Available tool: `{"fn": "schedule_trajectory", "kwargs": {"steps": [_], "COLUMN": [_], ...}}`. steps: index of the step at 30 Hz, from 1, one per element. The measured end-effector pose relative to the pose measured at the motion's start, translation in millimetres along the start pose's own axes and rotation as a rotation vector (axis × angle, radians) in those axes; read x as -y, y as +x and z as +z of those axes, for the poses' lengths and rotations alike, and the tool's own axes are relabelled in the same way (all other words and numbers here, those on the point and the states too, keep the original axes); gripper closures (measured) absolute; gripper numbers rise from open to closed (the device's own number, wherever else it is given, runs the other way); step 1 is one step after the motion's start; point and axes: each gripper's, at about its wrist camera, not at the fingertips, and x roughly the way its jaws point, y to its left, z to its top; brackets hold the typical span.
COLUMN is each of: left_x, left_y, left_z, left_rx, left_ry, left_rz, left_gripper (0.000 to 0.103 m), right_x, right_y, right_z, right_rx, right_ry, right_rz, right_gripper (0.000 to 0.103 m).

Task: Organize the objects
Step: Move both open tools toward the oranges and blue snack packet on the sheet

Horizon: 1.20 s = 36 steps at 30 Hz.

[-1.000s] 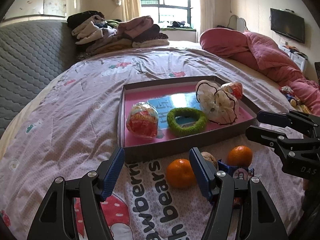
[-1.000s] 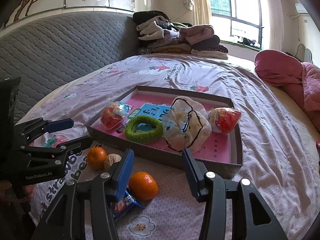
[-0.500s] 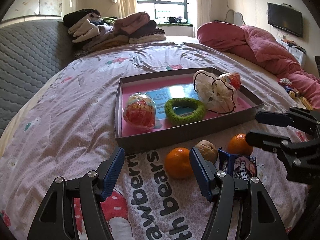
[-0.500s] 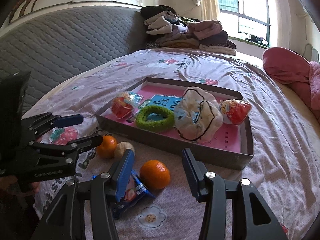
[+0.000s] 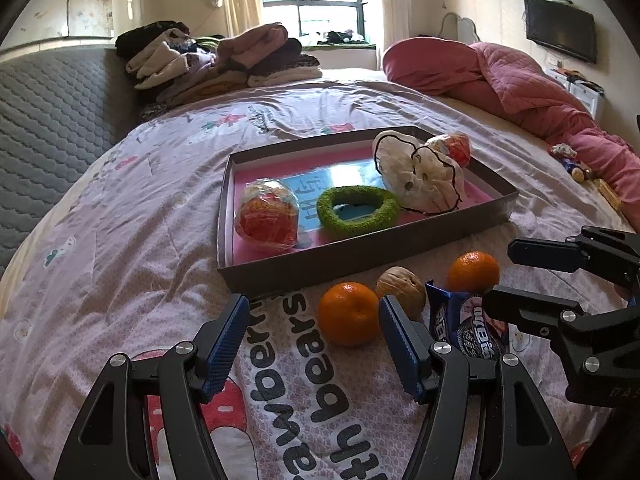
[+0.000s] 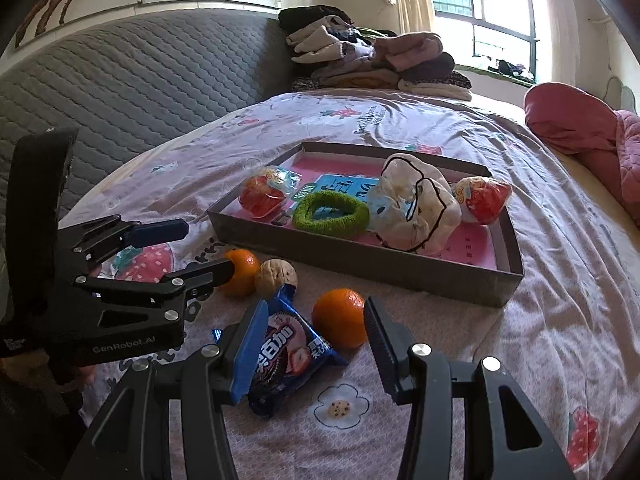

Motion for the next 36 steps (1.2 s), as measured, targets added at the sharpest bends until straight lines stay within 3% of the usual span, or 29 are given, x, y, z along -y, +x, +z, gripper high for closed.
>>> {"fn": "schedule_trajectory", "kwargs": {"steps": [21, 28, 36], "left_x": [1, 4, 6], "left_y": [-1, 1, 3], "left_z": [-11, -12, -12], "left_rx": [-0.008, -0.007, 0.01], "left_ry": [0.016, 0.033, 0.065], "left_rz": [-0.046, -0.051, -0.036], "left_gripper": [0.034, 0.034, 0.034], "right_x": [-13, -11, -14], "right_y": [-10, -11, -6], "right_z": [-26, -32, -30], "right_rx": [0.003, -0.003, -0.013], "right_ry": [0.166, 0.274, 0.312], "right_rz": [-0.028, -0.012, -0.037], "right_gripper": [0.054, 0.054, 0.054]}}
